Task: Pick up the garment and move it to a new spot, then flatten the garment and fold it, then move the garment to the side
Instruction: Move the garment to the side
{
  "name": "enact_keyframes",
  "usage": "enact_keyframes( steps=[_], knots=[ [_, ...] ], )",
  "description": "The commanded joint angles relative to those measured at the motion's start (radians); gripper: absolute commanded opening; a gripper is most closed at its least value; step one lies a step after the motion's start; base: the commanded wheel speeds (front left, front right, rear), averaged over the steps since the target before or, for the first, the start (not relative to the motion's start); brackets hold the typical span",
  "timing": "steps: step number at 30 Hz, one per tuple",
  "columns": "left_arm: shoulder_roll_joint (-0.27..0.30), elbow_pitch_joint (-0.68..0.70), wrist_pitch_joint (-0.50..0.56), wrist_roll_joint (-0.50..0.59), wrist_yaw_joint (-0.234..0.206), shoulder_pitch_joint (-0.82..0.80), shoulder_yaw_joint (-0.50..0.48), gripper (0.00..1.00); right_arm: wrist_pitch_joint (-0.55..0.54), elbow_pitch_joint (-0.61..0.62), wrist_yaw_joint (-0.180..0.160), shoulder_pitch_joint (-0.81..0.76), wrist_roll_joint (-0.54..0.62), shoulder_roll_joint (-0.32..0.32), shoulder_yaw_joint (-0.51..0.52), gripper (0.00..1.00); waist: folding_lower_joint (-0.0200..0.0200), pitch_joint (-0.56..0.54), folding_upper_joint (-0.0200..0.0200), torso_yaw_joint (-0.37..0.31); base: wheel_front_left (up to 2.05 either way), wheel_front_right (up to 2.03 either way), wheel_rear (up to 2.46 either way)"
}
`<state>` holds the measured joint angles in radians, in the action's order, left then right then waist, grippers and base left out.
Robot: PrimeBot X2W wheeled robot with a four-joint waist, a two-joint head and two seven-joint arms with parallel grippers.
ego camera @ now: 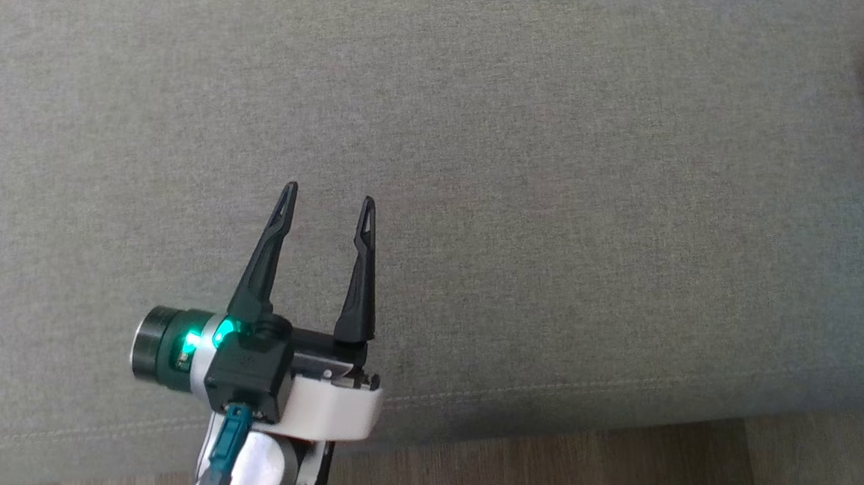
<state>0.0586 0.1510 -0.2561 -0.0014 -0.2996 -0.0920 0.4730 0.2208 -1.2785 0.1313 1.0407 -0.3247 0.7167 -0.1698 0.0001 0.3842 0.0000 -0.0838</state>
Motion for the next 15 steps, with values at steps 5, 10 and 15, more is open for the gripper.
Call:
enact_keyframes(
  steps=[5,10,15],
  knots=[
    [-0.001,0.028,-0.006,0.005,-0.013,-0.028,-0.022,1.00,0.027,-0.005,-0.001,0.009,0.087,0.037,0.067,1.00,-0.0001,-0.021,0.0000,0.008,0.00,0.00,0.00],
    [0.006,0.017,-0.006,-0.004,-0.022,-0.008,-0.029,1.00,0.039,0.013,-0.001,-0.011,0.245,0.021,0.105,1.00,-0.0001,-0.072,0.0000,0.015,0.00,0.00,0.00],
    [0.010,0.004,-0.006,-0.026,-0.035,0.045,-0.056,1.00,0.041,0.224,-0.001,-0.155,0.369,-0.161,0.220,1.00,-0.0001,-0.168,0.0000,0.016,0.00,0.00,0.00]
  ],
)
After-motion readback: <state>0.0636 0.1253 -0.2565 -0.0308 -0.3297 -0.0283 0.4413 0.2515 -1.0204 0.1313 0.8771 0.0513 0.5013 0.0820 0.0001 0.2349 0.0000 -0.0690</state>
